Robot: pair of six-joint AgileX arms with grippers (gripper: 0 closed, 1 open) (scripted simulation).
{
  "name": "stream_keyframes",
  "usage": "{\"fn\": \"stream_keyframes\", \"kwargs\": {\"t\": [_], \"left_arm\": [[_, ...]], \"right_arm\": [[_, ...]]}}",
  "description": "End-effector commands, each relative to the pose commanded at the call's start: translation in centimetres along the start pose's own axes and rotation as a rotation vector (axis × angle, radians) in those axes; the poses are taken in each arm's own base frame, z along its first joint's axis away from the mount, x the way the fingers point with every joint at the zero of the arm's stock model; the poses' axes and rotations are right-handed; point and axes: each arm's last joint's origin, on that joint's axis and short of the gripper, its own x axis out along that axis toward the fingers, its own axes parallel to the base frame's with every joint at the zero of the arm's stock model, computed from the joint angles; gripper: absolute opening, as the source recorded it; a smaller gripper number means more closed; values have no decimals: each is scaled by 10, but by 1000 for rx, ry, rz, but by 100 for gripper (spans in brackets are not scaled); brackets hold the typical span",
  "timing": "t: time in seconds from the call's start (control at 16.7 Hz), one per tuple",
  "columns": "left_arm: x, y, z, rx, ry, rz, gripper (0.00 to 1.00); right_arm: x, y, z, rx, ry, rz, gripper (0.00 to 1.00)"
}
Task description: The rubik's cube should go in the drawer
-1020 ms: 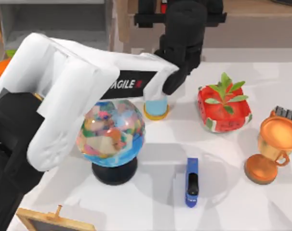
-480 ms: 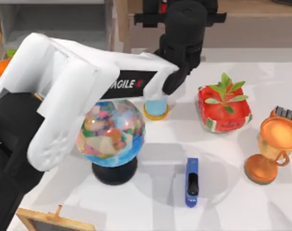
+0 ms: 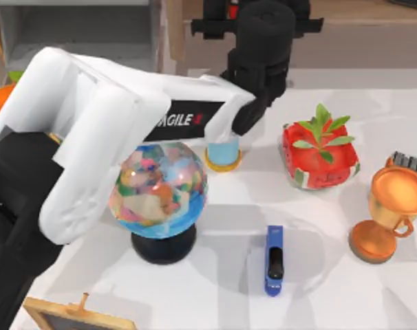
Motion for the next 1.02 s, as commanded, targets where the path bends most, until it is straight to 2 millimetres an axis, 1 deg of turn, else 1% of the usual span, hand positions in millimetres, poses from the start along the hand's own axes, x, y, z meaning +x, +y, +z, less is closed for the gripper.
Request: {"fn": "stream_keyframes", "kwargs": {"t": [0.18,0.72,0.96,1.02], "left_arm": [[-2,-1,1,2,0,-3,0],[-21,-1,20,1,0,-3,0],[-18,1,19,3,0,3,0],[-20,-2,22,4,-2,-5,0]], "right_arm": [[0,0,0,0,0,0,100],[0,0,0,0,0,0,100],[0,0,0,0,0,0,100],[0,0,0,0,0,0,100]]}}
